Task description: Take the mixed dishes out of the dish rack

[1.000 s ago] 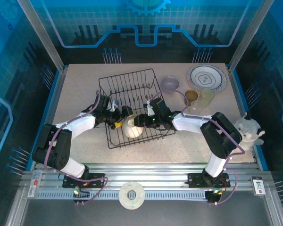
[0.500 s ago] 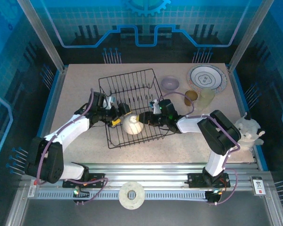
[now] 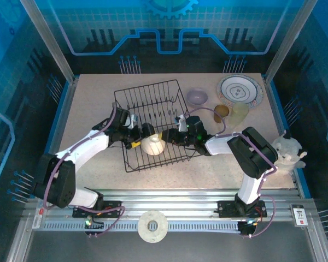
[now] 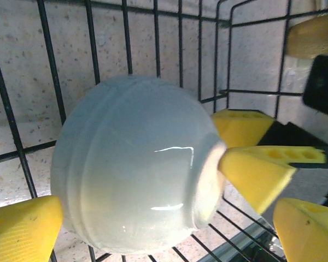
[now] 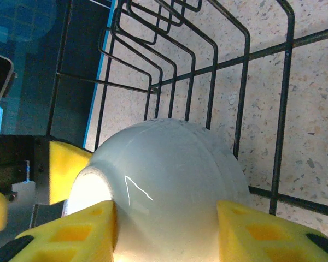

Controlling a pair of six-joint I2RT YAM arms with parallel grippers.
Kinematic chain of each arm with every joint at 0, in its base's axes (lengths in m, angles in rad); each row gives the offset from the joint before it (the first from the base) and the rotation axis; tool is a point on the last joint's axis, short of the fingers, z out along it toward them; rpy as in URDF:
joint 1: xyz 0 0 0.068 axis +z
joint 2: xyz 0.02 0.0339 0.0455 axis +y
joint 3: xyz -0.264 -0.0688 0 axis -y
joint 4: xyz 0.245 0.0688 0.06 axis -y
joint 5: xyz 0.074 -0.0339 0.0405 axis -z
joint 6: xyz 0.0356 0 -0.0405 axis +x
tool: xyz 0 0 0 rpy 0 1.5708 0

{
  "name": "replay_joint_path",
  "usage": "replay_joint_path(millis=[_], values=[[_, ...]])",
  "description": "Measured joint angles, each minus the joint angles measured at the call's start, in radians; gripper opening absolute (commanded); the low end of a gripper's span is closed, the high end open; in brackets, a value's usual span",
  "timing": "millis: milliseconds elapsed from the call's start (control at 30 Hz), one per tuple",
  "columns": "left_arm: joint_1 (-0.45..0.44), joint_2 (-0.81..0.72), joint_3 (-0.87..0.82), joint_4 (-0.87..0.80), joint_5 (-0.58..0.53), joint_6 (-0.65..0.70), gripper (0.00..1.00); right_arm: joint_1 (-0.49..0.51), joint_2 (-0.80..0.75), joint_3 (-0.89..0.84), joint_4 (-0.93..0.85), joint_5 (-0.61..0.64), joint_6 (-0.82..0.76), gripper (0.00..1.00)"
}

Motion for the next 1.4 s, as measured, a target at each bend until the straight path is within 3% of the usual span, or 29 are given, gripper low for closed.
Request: replay_joint_path(millis=[267,567,1033,1400], values=[[-0.039,0.047,0.003,-0.029,-0.058,-0.009,0.99,0.0,0.008,-0.005,0.023,0.001,0.014,0.41],[-0.035,0.073,-0.057,0.093,0.019,-0.113,0.98,-0.005,0.015,-0.005,0.048,-0.006,0.026,0.41],[-0.033,-0.129,-0.169,0.178,0.037,-0.24,0.77,-0.013,0.012,-0.009,0.09,-0.025,0.06,0.43],[-0.033,-0.167,-0.208,0.26,0.048,-0.268,0.56,-0.031,0.01,0.018,0.036,-0.04,0.07,0.48]])
